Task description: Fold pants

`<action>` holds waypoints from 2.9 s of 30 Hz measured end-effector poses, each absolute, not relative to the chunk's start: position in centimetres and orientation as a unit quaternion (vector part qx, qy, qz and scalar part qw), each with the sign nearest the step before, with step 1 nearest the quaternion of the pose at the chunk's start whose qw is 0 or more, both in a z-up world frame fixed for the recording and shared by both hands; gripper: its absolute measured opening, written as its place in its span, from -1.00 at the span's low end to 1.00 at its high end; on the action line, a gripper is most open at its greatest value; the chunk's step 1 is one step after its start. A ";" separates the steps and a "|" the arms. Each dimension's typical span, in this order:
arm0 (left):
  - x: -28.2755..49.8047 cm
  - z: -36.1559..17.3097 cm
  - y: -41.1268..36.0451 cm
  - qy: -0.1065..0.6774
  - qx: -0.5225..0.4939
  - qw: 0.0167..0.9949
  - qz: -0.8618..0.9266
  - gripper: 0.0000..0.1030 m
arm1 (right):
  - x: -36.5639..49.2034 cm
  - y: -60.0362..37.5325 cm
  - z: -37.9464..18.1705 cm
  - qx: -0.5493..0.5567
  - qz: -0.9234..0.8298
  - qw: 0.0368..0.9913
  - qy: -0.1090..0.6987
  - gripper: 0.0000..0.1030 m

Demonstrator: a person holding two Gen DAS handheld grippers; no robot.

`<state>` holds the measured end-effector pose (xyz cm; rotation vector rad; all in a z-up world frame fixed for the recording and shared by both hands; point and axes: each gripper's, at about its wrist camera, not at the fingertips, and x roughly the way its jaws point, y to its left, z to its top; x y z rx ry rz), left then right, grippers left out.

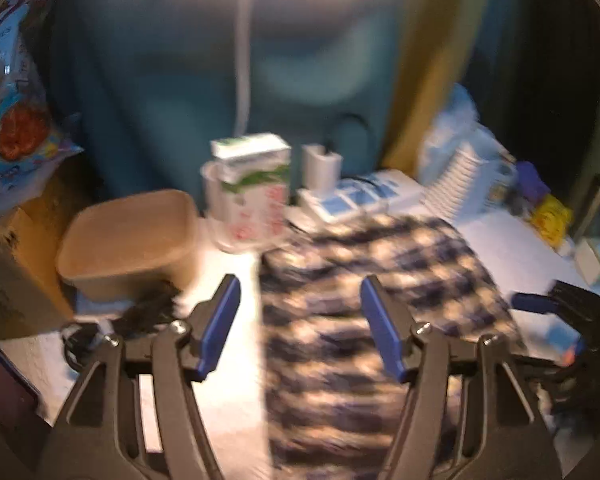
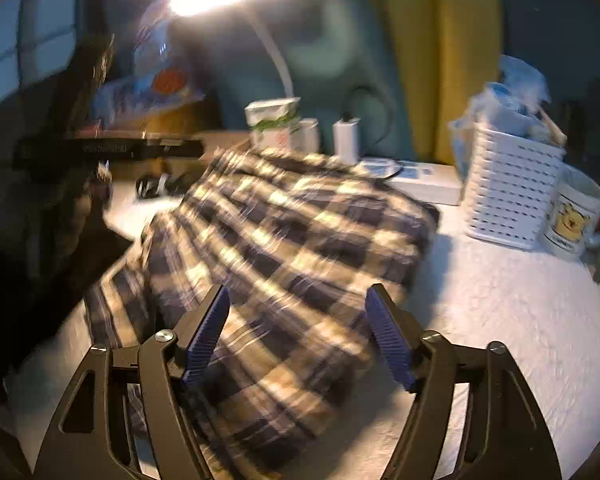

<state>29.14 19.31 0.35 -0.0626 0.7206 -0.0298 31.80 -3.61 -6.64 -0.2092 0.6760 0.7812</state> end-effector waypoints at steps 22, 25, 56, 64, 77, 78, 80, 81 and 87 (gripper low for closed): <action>25.3 -1.5 18.9 0.407 0.028 0.913 0.011 0.24 | 27.9 -7.2 -7.8 -0.184 0.358 0.814 0.418 0.17; 26.1 0.4 18.4 0.385 0.041 0.922 -0.011 0.24 | 29.2 -8.3 -5.2 -0.166 0.351 0.836 0.387 0.17; 39.2 -7.5 22.9 0.460 -0.063 0.886 -0.012 0.41 | 48.8 -1.3 -10.0 -0.123 0.275 0.856 0.419 -0.69; 37.4 -3.2 23.0 0.415 -0.062 0.907 -0.025 0.41 | 47.0 -4.4 -6.9 -0.097 0.246 0.879 0.396 -0.29; 39.8 -6.3 21.7 0.445 -0.056 0.893 -0.030 0.41 | 46.7 -4.7 -6.9 -0.081 0.263 0.869 0.411 0.09; 40.0 -6.6 21.7 0.448 -0.059 0.891 -0.032 0.41 | 46.7 -4.8 -7.1 -0.079 0.264 0.868 0.414 0.14; 40.3 -7.4 21.8 0.457 -0.063 0.887 -0.037 0.41 | 47.1 -5.0 -7.7 -0.071 0.267 0.862 0.426 0.22; 40.5 -7.8 21.8 0.463 -0.063 0.883 -0.041 0.41 | 47.3 -5.1 -8.1 -0.066 0.269 0.859 0.431 0.26; 41.1 -8.6 21.3 0.459 -0.051 0.885 -0.054 0.43 | 48.5 -5.1 -10.6 -0.024 0.285 0.843 0.456 0.39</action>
